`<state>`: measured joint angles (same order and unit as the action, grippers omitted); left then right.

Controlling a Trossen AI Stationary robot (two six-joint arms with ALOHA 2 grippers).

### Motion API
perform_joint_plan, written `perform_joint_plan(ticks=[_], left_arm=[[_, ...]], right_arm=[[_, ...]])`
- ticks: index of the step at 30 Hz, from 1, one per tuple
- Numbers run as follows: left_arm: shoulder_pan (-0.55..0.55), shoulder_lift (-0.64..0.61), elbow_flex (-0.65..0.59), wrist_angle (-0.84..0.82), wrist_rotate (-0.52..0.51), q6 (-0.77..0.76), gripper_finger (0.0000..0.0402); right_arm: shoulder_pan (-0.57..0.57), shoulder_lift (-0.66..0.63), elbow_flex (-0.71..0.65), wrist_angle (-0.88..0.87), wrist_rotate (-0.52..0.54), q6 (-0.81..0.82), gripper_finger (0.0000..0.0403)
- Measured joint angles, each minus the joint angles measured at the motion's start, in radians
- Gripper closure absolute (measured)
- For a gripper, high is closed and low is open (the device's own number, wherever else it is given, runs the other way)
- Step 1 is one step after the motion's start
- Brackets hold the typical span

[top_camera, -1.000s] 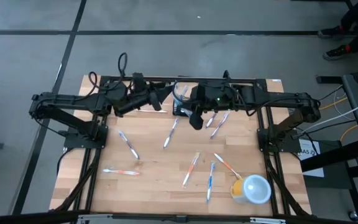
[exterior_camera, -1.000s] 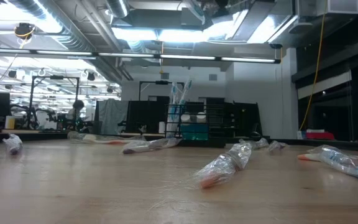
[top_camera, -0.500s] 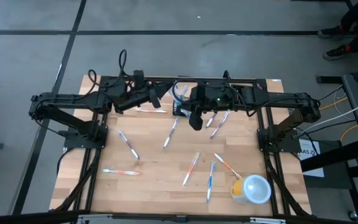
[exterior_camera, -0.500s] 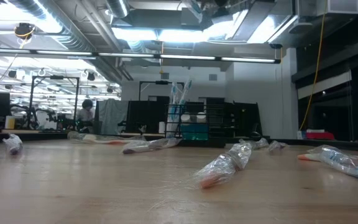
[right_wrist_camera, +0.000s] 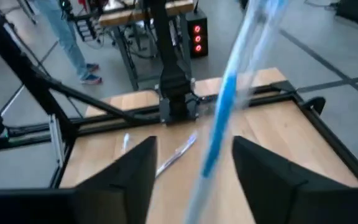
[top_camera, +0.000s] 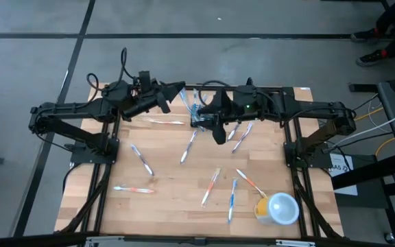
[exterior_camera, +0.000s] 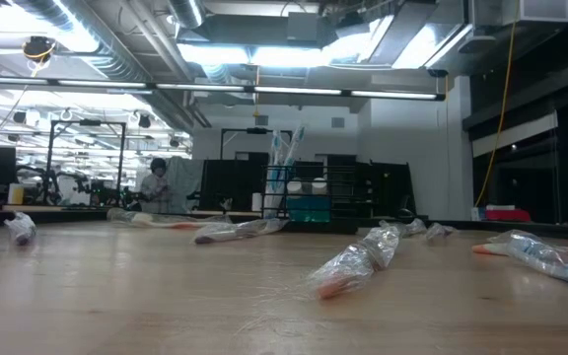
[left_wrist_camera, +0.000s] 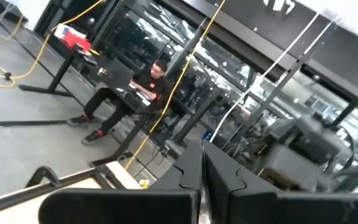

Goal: Pick & Place toothbrushing station
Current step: Put the top blue toothbrush into the left section of the mesh organizer

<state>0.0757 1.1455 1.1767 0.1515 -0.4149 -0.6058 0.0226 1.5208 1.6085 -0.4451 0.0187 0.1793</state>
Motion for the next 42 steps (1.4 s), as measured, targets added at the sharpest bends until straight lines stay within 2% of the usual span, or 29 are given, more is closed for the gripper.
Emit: perform_joint_plan(ticks=[4,8,17,23,31,36,42], left_arm=[[0.012,-0.003,0.000,-0.008,-0.003,0.024,0.0401],[0.052,-0.001,0.000,-0.028,0.040,0.019,0.0401],[0.184,0.059,-0.001,-0.060,0.173,-0.017,0.0401],[0.236,0.099,-0.001,-0.120,0.209,-0.002,0.0401],[0.257,0.197,-0.001,-0.114,0.302,-0.043,0.0401],[0.258,0.222,-0.001,-0.103,0.298,-0.044,0.0400],[0.269,0.230,-0.001,-0.102,0.297,-0.023,0.0400]], right_arm=[[0.002,-0.030,0.000,-0.011,0.000,0.050,0.0149],[0.022,-0.075,0.000,-0.038,0.055,0.077,0.0140],[0.121,-0.152,0.000,-0.129,0.199,0.136,0.0158],[0.202,-0.167,0.000,-0.217,0.318,0.186,0.0173],[0.291,-0.169,0.000,-0.227,0.433,0.250,0.0184],[0.331,-0.175,0.000,-0.249,0.465,0.300,0.0186],[0.392,-0.192,0.000,-0.254,0.560,0.339,0.0186]])
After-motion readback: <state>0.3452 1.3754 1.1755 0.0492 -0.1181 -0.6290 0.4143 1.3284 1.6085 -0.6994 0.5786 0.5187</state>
